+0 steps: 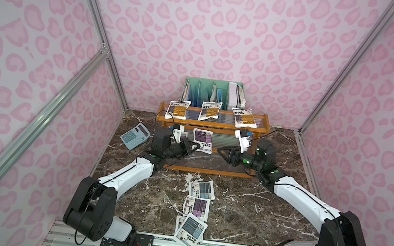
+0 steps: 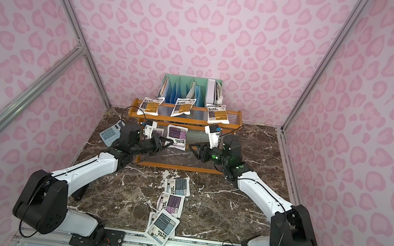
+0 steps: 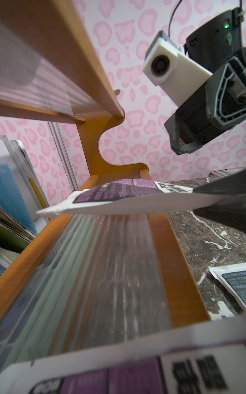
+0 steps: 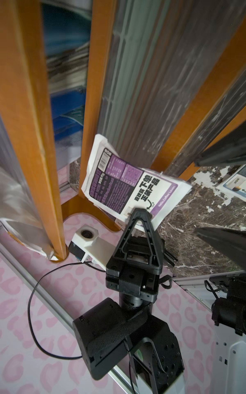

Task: Place the bagged coffee beans on the shelf by color
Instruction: Place the bagged coffee beans on the shelf.

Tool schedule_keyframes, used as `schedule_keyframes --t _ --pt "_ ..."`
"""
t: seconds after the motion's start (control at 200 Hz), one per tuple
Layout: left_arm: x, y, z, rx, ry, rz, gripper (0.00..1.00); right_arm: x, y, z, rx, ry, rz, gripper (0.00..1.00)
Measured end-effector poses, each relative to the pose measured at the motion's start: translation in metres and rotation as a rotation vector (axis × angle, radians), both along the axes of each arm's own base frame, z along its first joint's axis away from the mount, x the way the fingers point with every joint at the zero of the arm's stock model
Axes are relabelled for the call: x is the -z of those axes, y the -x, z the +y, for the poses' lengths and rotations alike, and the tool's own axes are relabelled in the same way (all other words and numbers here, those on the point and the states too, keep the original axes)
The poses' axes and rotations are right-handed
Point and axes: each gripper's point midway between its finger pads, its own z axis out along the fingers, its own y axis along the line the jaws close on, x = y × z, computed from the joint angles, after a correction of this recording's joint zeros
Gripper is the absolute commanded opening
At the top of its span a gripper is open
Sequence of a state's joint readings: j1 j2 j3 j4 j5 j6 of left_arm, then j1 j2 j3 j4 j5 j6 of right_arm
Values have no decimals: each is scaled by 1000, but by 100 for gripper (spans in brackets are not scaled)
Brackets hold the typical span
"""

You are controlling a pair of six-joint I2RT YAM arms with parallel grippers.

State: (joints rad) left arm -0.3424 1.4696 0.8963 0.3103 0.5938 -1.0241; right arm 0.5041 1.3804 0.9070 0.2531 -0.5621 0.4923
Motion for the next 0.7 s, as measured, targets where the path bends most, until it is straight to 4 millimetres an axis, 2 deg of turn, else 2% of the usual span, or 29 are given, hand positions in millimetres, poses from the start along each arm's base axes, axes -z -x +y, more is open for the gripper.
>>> schedule_keyframes --t 0.17,0.32,0.41,0.47,0.495,0.565,0.7 --pt "5 -17 -14 10 38 21 0 3 2 -21 57 24 -14 49" --pt "4 -23 -18 16 49 12 0 5 1 -29 86 32 -17 49" --pt "5 -25 -19 19 50 17 16 8 3 -30 88 34 -13 49" --pt "5 -25 -20 20 48 22 39 9 3 -30 89 35 -10 49" --pt "5 -25 -20 21 48 22 44 9 4 -31 89 34 -10 49" --pt "4 -23 -20 18 50 38 51 9 5 -31 90 33 -10 49" --pt "-3 -15 -15 14 29 41 53 7 6 -33 95 32 -16 49"
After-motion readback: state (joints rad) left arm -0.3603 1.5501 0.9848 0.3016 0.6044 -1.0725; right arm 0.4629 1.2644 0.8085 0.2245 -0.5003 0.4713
